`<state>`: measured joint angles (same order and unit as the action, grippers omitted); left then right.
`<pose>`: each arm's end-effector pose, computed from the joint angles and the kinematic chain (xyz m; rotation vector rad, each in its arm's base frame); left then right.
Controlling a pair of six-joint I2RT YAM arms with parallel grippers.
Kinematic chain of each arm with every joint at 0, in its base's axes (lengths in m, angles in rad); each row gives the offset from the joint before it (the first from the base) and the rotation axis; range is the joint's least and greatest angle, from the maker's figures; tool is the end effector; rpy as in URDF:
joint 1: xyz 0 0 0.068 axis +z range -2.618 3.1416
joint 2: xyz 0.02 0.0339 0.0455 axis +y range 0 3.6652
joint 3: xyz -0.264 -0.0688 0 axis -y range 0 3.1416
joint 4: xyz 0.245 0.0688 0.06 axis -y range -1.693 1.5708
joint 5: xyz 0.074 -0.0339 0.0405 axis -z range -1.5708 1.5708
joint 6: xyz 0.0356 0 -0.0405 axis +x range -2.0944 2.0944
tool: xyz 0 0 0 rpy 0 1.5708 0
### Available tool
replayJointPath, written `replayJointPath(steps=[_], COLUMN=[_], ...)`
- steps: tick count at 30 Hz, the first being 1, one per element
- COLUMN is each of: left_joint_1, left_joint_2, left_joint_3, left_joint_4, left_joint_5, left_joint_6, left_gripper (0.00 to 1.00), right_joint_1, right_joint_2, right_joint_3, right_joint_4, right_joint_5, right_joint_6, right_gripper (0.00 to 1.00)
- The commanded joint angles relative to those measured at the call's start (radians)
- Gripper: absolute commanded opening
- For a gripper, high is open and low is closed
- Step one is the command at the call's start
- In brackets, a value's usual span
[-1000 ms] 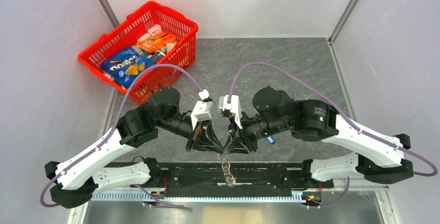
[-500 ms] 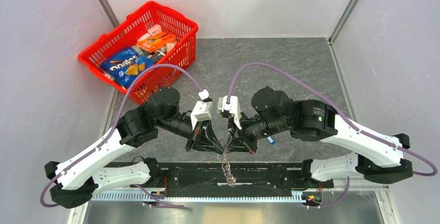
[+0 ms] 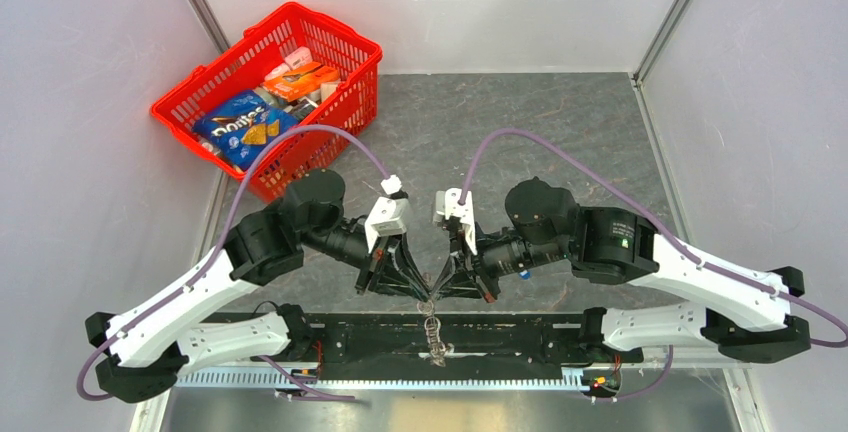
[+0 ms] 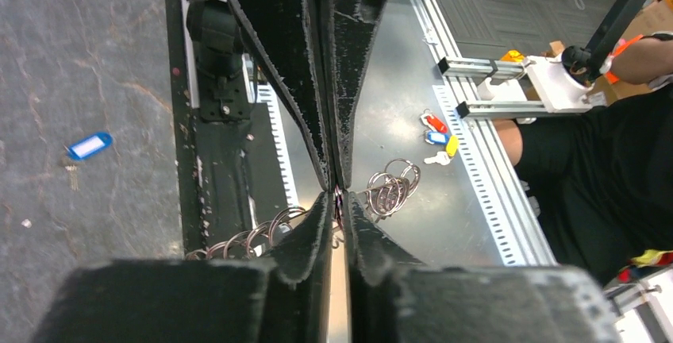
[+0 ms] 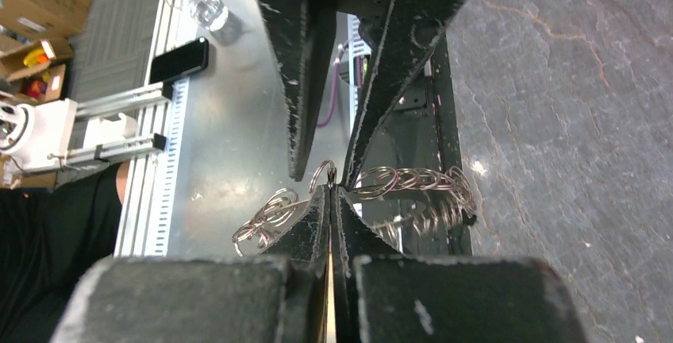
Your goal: Put the keys on the keyring
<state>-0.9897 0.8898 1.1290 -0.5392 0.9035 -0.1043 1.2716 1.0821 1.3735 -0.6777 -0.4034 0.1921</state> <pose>0.0696 -0.1569 0.4066 1.4644 1.4617 -1.5545 0.0492 0.2071 0.4342 -1.3664 1.7020 1.3011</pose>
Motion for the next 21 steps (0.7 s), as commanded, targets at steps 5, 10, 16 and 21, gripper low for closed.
replayJointPath(steps=[5,10,16,21], left_joint_1=[0.0,0.0,0.0,0.0], left_joint_2=[-0.147,-0.186,-0.195,-0.174], left_joint_3=[-0.065,-0.089,-0.103,-0.092], left_joint_4=[0.235,0.274,0.33,0.363], left_joint_5=[-0.046,-0.147,-0.221,-0.23], left_joint_6=[-0.028,-0.049,-0.076,-0.099], left_gripper=[0.38,0.39,0.39,0.39], right_joint_1=[0.002,0.002,0.002,0.001], right_joint_2=[-0.135,-0.222,-0.311,-0.334], right_joint_3=[-0.106,-0.151,-0.23,-0.277], right_joint_4=[0.301,0.39,0.564,0.695], right_joint_5=[0.079,0.128,0.145,0.139], right_joint_6=[0.096,0.062,-0.039,-0.153], right_gripper=[0.0,0.0,0.0,0.0])
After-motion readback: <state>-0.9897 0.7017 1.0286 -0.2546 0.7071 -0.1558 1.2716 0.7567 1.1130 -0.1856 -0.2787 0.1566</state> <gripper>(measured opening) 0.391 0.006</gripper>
